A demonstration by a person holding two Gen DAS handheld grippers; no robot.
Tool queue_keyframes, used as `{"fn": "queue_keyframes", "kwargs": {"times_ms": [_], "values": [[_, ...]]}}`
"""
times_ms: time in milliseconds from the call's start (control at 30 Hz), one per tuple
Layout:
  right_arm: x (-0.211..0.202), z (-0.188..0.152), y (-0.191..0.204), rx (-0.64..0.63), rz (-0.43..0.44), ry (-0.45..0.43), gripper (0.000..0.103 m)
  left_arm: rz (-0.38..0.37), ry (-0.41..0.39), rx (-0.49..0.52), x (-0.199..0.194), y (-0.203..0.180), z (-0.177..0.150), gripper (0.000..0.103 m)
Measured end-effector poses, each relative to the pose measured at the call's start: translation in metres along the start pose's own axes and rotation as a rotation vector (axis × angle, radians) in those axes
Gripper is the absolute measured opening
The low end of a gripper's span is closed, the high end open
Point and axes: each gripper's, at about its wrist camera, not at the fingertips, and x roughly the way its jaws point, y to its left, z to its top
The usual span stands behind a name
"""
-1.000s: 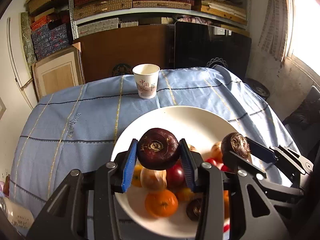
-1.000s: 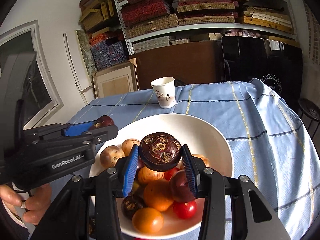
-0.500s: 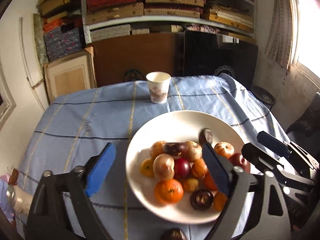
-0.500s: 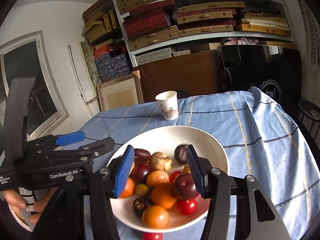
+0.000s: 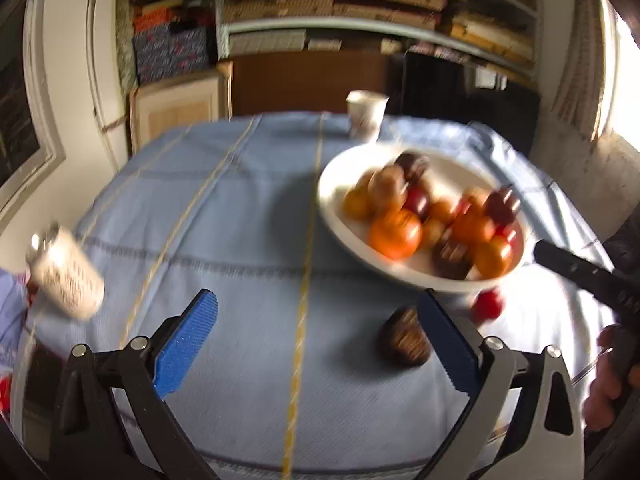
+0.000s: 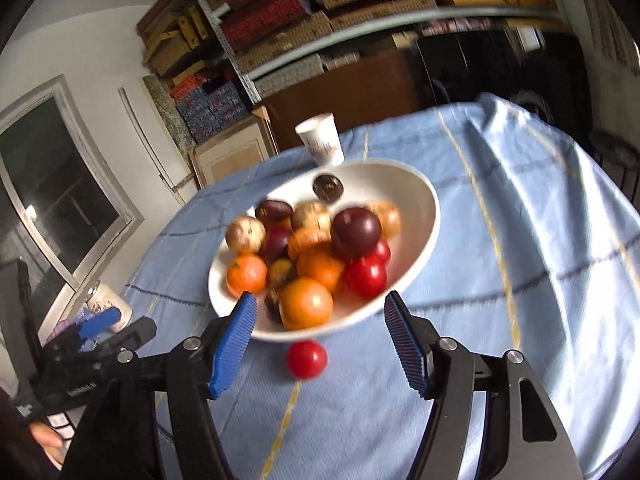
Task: Organize fruits
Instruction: 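Reach the right tool to the last red tomato and grasp it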
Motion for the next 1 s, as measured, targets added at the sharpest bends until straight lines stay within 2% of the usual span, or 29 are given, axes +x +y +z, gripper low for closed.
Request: {"fn": "queue_keyframes", "kwargs": {"times_ms": [100,233,400,1000], "values": [[0.008,-0.007,0.009,-0.035,-0.010,0.032,0.069,0.012,0.032,-0.013,0.005,0.008,-0.007,0.098],[0.018,-0.018,0.025,-0.112,-0.033,0.071,0.071,0.020,0.010,-0.042,-0.001,0.016,-0.007,0.098],[0.026,-0.027,0.039,-0.189,-0.052,0.101,0.071,0.010,0.021,-0.077,-0.001,0.024,-0.005,0.098],[0.041,-0.027,0.040,-0.172,-0.084,0.148,0.071,-0.003,0.050,-0.124,0.003,0.033,-0.004,0.098]]}}
